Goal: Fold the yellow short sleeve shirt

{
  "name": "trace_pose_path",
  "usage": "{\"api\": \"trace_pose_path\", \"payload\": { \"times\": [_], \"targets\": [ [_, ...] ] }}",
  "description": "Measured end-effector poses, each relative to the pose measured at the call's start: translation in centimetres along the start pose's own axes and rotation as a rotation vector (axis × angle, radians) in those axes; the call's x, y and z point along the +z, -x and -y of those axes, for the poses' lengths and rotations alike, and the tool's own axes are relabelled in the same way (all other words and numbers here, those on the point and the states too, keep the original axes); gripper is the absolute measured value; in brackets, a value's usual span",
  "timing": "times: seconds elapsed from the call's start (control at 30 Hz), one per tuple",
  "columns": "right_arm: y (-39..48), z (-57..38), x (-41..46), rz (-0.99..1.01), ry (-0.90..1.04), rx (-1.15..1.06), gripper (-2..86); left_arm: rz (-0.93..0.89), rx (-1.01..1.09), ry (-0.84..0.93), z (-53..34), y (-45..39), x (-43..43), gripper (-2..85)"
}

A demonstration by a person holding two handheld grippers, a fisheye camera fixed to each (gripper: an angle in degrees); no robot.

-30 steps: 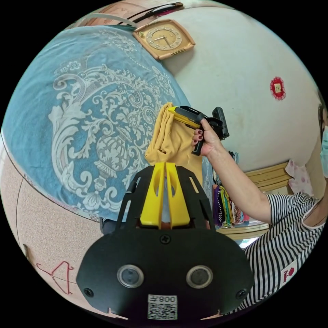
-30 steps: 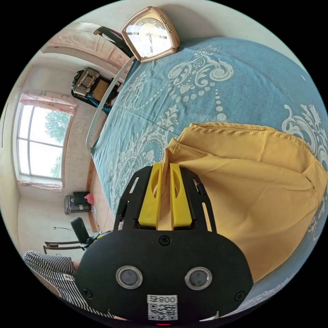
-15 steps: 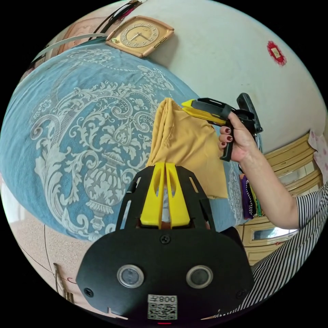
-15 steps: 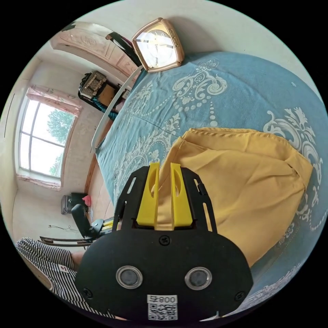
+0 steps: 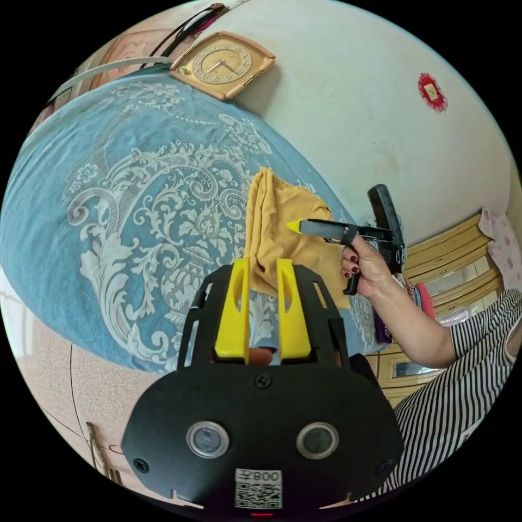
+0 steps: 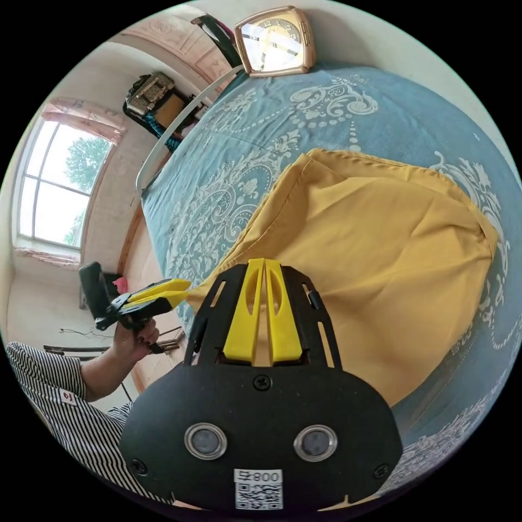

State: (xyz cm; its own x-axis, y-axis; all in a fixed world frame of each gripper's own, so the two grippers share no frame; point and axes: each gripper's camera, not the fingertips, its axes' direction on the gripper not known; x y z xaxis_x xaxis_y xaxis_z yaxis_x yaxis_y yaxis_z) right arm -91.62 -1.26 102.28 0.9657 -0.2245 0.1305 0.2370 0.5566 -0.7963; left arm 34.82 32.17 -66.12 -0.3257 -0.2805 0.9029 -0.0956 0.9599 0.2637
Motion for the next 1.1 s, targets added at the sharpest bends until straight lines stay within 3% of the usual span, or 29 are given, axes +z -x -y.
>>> {"api": "trace_pose_path", "payload": {
  "times": [0.3,0.53,0.8,1.1],
  "targets": [
    [-0.9,-13.4,2.7,0.324,0.003,0.168,4.5,-0.018,0.020,0.192,3.8,2.4,3.6,6.6],
    [-1.6,-20.2,11.4,0.607,0.008,0.391,7.4,-0.239,-0.095,0.203,5.9,4.2,3.4,3.4],
    [-3.1,-26.3,18.5,0.885,-0.314,0.689,10.7,-0.372,-0.163,0.194,8.4,3.6,2.9,2.9],
    [-4.4,-31.9,26.0,0.980,-0.463,0.859,7.8,-0.412,-0.215,0.181,9.9,3.0,3.2,3.1]
  ]
}}
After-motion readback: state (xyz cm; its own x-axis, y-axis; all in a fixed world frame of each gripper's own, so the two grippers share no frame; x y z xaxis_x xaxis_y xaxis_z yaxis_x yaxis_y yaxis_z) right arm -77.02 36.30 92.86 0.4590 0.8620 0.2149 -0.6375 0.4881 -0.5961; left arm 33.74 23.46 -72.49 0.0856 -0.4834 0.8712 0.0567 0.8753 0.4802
